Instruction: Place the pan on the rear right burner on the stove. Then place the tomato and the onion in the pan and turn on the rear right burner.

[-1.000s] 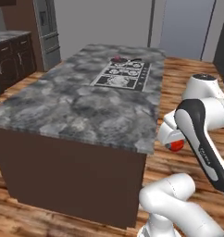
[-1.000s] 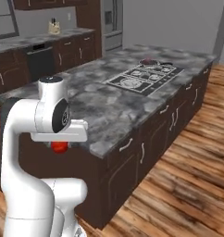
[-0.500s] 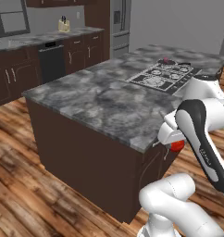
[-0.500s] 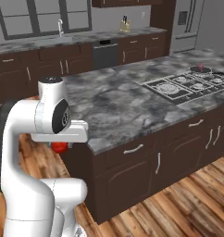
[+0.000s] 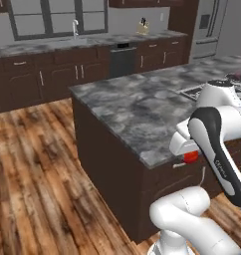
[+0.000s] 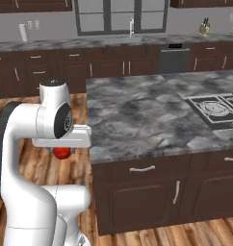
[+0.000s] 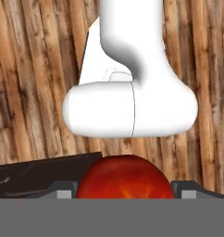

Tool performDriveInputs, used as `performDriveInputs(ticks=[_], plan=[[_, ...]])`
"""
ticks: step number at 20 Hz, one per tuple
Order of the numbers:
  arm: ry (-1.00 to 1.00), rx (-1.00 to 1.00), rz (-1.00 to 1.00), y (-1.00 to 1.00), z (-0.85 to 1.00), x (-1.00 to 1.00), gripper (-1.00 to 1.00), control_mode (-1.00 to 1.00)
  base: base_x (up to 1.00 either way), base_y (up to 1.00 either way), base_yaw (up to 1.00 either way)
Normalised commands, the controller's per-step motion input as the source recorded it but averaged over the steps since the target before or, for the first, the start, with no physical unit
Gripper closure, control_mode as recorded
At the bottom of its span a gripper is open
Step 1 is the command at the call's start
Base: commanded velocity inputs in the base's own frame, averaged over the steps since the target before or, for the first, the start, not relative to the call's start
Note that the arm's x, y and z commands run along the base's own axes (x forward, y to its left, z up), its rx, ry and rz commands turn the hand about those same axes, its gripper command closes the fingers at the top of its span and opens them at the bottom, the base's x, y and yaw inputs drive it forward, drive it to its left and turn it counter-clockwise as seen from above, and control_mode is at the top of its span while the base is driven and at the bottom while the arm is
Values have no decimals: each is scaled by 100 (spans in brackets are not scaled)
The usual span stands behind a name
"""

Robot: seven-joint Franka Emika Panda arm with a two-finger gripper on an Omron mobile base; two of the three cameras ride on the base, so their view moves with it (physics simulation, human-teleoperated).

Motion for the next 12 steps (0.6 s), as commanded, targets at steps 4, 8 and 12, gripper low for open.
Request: performDriveInputs(ticks=[4,8,12], plan=[[0,0,0,0,0,0,100,100,2,-97,50],[0,0,0,0,0,0,100,100,19,-100,7],[0,0,0,0,0,0,100,100,8,-100,3]])
